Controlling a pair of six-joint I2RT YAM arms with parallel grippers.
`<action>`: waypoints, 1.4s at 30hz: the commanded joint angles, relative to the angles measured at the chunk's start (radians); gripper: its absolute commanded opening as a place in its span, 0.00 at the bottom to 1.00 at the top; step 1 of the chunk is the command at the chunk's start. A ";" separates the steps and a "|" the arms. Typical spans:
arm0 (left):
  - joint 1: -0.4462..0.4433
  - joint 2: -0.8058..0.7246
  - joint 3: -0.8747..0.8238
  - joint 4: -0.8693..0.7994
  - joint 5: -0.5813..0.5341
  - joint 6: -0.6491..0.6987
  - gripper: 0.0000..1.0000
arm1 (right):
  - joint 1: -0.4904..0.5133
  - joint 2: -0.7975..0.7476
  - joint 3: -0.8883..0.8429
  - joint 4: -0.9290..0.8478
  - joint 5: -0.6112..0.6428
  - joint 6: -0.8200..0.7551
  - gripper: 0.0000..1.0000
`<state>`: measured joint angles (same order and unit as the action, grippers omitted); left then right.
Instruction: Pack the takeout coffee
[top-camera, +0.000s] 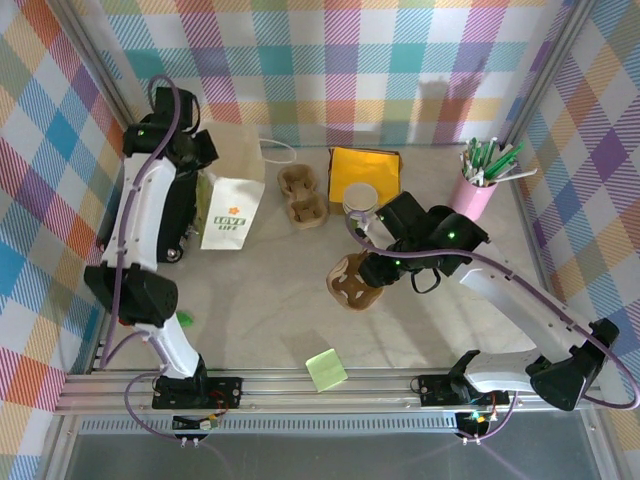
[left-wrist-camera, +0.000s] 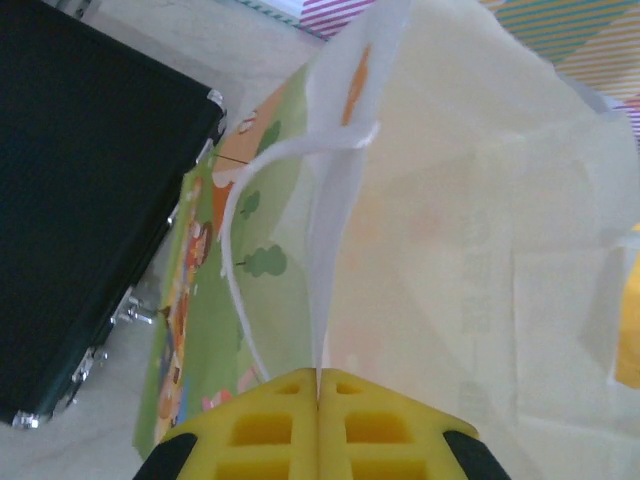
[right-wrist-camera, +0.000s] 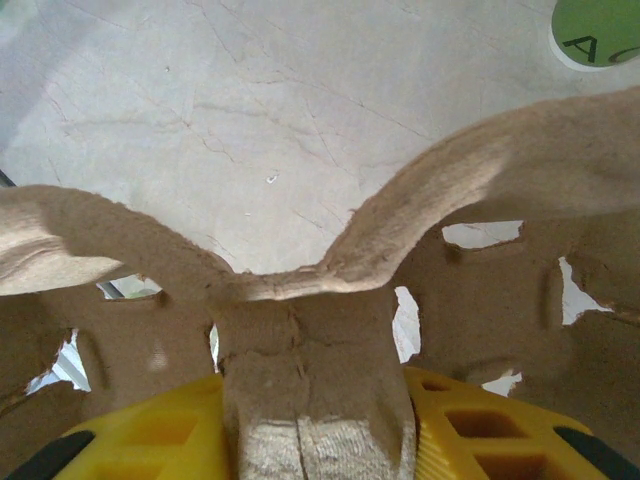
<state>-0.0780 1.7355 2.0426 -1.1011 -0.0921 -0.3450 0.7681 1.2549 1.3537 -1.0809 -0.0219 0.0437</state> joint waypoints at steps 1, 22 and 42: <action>-0.011 -0.099 -0.093 -0.019 0.056 -0.036 0.00 | 0.008 -0.028 -0.002 -0.023 0.008 0.007 0.40; -0.368 -0.485 -0.550 0.217 0.320 -0.268 0.00 | -0.053 -0.172 0.243 -0.167 0.052 -0.023 0.40; -0.575 -0.416 -0.759 0.535 0.382 -0.348 0.00 | -0.053 0.021 0.615 -0.274 -0.114 -0.123 0.38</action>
<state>-0.6506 1.3289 1.3190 -0.6369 0.2546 -0.6739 0.7189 1.2293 1.9442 -1.3556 -0.0731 -0.0261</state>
